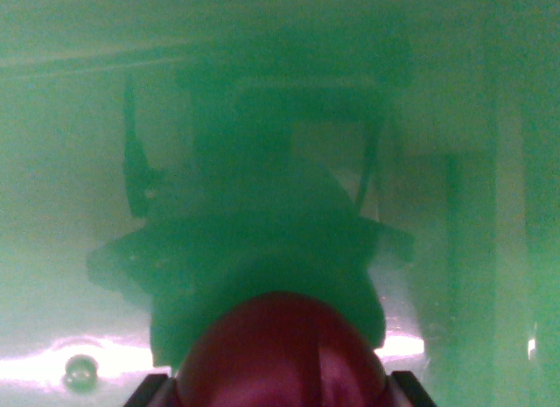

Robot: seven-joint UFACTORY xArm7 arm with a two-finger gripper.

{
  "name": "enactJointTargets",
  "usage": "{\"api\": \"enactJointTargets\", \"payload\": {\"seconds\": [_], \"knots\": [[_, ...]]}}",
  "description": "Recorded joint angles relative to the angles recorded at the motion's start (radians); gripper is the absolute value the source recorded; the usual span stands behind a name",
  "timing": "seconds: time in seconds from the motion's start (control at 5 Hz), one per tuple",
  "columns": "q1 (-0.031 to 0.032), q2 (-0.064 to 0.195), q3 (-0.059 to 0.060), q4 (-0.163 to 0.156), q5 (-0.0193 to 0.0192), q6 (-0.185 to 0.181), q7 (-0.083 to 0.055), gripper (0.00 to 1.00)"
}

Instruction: Pick fruit

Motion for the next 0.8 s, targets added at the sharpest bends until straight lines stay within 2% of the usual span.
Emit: {"api": "enactJointTargets", "payload": {"seconds": [0.6, 0.8], "knots": [[-0.0002, -0.008, 0.000, 0.011, 0.0010, 0.019, -0.002, 1.00], [-0.0001, -0.002, 0.000, 0.004, 0.0003, 0.006, 0.000, 1.00]]}}
